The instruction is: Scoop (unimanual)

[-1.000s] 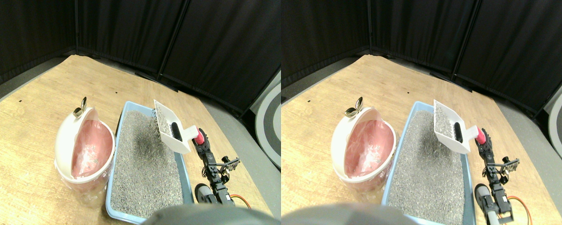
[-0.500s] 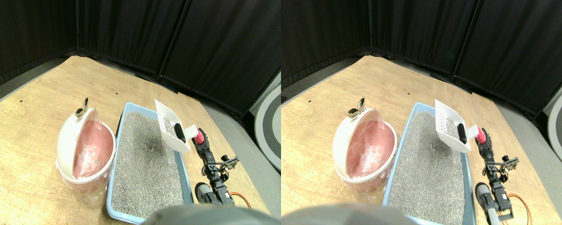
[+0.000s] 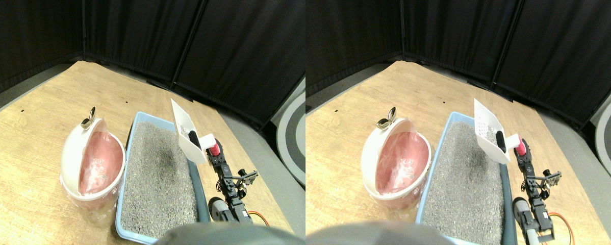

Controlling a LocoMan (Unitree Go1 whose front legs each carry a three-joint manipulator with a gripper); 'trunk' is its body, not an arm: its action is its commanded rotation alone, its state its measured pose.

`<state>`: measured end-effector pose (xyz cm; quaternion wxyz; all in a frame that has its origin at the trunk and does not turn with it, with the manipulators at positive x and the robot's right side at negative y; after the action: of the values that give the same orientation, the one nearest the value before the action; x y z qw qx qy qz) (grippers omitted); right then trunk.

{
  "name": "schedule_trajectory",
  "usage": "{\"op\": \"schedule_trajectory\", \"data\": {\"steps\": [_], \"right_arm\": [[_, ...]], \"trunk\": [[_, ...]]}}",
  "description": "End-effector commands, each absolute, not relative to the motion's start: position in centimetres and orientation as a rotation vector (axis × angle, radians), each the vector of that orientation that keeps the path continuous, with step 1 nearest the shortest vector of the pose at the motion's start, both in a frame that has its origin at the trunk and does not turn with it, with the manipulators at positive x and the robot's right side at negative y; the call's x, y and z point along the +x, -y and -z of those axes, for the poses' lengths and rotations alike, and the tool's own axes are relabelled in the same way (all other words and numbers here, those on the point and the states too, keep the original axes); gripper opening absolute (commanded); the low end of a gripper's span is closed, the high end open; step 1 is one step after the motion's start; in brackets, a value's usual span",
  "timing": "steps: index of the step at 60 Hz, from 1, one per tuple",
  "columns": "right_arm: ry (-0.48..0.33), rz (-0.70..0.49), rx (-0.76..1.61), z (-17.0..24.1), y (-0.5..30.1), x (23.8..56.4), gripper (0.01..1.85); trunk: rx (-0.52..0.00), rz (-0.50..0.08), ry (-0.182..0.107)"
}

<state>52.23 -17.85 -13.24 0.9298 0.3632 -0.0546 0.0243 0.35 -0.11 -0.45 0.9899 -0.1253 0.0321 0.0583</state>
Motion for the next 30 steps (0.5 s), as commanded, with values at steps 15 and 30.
{"op": "schedule_trajectory", "data": {"steps": [15,30], "right_arm": [[0.188,-0.184,0.358,9.1,16.2,51.3,0.06],[0.189,-0.331,0.265,7.0,14.1,52.0,0.06]], "trunk": [[-0.281,-0.152,-0.036],[-0.310,-0.187,-0.033]]}}
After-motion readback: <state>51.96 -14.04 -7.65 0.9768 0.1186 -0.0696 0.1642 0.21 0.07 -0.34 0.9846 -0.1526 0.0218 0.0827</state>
